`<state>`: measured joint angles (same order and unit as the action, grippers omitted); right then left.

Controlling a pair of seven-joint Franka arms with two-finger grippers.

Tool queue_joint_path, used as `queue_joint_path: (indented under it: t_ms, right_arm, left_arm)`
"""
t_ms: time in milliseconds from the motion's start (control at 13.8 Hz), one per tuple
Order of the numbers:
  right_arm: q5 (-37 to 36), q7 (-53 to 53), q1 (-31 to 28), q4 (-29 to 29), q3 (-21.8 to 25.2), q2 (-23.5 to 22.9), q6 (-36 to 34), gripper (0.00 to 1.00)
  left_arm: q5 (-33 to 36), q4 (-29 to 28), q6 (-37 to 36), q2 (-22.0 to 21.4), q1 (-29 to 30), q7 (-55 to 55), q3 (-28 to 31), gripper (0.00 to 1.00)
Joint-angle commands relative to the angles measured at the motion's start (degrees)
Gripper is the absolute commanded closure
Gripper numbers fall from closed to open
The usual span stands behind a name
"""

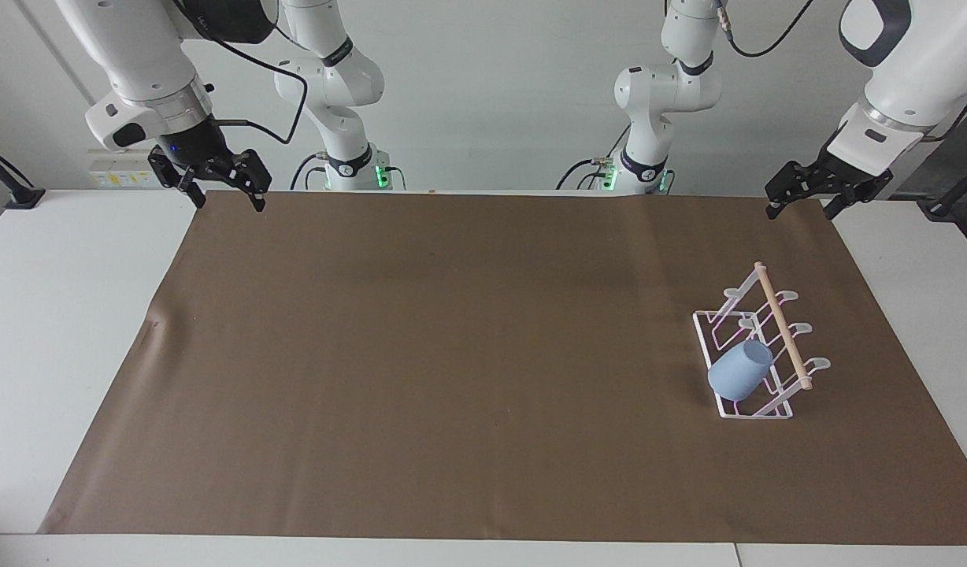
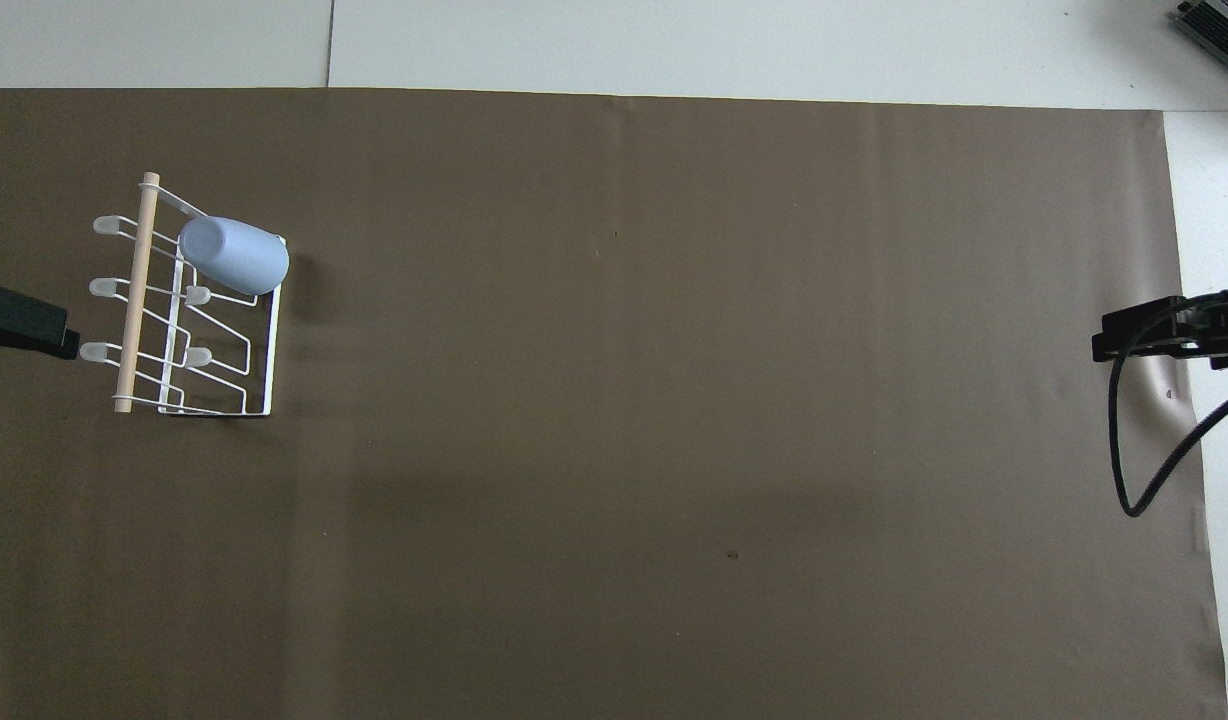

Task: Hang cup on cup holder

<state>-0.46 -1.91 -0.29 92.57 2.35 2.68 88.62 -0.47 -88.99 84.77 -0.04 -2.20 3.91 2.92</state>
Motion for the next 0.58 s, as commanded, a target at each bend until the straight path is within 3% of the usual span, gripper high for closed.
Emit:
queue_joint_path:
  t_ms: [0,507]
  right_arm:
    - [-0.34,-0.90,0.02,0.15,-0.24,0.57,-0.56,0.00]
    - [-0.34,-0.90,-0.07,0.15,-0.24,0.57,-0.56,0.00]
  left_arm:
    - [-0.85,-0.56,-1.10,-0.67,0.00,0.48,0.86,0.00]
    - [-0.85,-1.18,-0.31,-0.76,-0.88,-0.31,0.42,0.00]
